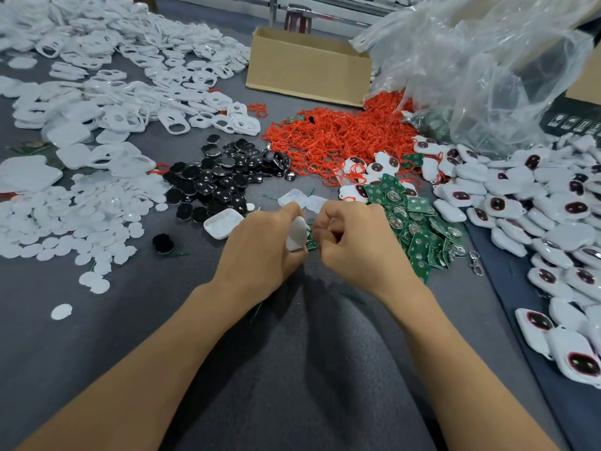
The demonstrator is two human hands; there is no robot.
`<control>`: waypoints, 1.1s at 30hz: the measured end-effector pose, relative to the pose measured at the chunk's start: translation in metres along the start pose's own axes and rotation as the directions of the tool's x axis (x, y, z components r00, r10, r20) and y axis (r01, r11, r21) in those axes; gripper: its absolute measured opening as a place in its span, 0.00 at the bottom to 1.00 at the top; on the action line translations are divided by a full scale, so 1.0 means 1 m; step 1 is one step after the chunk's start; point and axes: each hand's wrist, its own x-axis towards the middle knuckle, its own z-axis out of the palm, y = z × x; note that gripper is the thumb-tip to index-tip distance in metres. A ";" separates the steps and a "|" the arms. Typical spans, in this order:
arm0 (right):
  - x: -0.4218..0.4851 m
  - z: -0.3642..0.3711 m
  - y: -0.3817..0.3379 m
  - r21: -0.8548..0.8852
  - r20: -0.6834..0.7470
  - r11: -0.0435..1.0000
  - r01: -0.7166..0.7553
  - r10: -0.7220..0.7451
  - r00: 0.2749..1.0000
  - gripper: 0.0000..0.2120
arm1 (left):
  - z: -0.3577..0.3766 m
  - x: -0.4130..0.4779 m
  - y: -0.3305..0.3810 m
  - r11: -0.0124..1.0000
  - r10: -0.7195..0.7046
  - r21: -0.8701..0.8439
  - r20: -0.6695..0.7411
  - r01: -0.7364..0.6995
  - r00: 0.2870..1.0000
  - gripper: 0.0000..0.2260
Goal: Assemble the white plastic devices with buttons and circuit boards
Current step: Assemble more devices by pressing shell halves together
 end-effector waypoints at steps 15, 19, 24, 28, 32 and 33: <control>0.006 0.000 0.006 0.206 0.112 0.974 -0.096 0.074 0.991 0.16 | 0.001 -0.003 0.001 0.999 0.014 -0.042 0.007 -0.013 1.000 0.08; 0.008 0.001 0.010 0.235 0.158 0.963 -0.130 0.094 0.983 0.17 | 0.000 -0.001 0.001 0.996 -0.043 -0.073 0.028 0.045 0.999 0.10; 0.009 0.002 0.014 0.251 0.182 0.956 -0.153 0.108 0.977 0.16 | 0.000 -0.001 -0.001 0.995 -0.058 -0.082 0.044 0.061 0.997 0.11; 0.009 0.001 0.015 0.197 0.213 0.963 -0.184 0.142 0.967 0.12 | 0.002 0.001 -0.003 0.997 -0.048 -0.059 0.077 0.053 0.996 0.10; 0.008 -0.001 0.012 0.177 0.202 0.963 -0.202 0.165 0.965 0.09 | 0.003 0.001 -0.004 0.999 -0.039 -0.033 0.099 0.043 0.994 0.11; 0.008 -0.001 0.011 0.164 0.189 0.967 -0.195 0.163 0.968 0.08 | 0.003 0.001 -0.004 0.999 -0.041 -0.031 0.101 0.044 0.994 0.11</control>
